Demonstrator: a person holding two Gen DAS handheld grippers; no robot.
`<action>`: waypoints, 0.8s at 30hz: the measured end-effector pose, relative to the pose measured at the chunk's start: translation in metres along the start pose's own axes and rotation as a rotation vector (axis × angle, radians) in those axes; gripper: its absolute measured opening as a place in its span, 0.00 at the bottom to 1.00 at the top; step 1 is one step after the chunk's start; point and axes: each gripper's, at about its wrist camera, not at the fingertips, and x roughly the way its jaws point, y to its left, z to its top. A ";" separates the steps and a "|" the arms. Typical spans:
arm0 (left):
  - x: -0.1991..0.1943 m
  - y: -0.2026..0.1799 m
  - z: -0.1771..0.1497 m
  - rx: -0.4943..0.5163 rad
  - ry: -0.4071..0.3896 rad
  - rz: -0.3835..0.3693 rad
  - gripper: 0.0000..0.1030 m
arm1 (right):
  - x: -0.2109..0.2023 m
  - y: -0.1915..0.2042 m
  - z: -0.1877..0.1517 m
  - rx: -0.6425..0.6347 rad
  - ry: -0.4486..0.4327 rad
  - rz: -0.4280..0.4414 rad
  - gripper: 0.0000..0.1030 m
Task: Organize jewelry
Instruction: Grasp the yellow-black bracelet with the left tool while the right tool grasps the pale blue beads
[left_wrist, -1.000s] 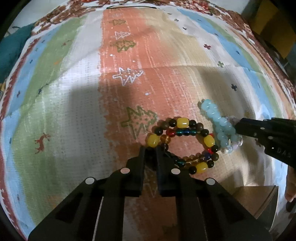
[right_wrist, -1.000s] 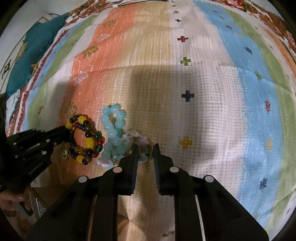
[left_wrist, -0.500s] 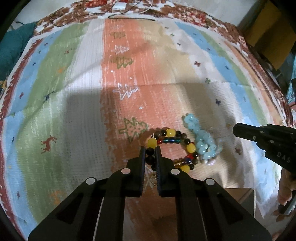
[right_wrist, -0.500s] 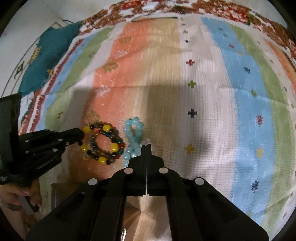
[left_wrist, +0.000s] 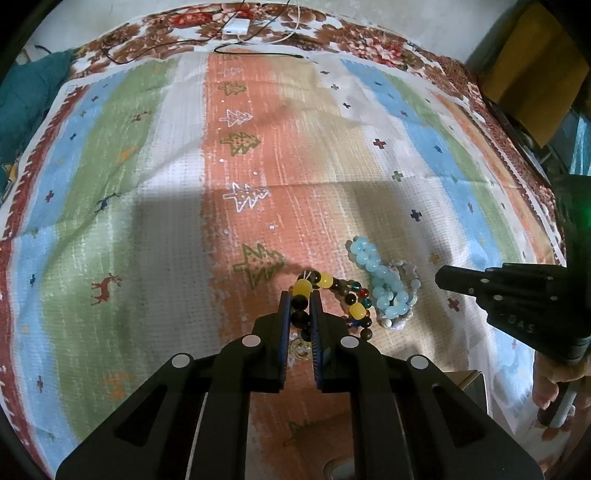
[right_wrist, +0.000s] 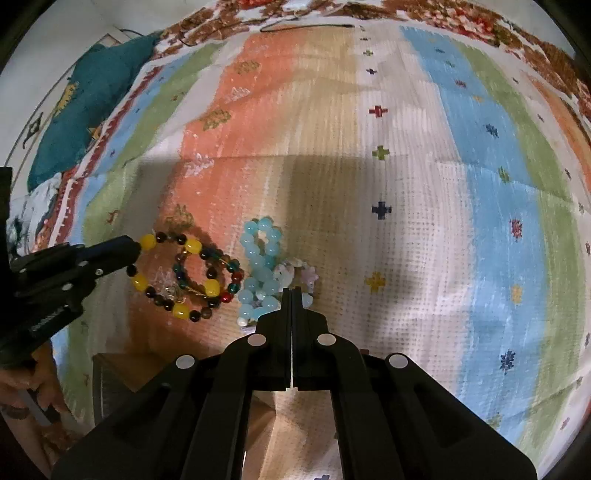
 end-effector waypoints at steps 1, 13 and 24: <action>0.000 0.000 0.000 -0.001 0.001 0.001 0.09 | 0.001 0.000 0.000 0.000 0.004 -0.004 0.01; -0.002 0.002 0.002 -0.005 0.001 -0.002 0.09 | 0.020 -0.004 0.000 0.003 0.045 -0.030 0.22; -0.001 0.002 0.002 -0.002 0.004 -0.002 0.09 | 0.031 -0.005 0.001 0.008 0.064 -0.044 0.22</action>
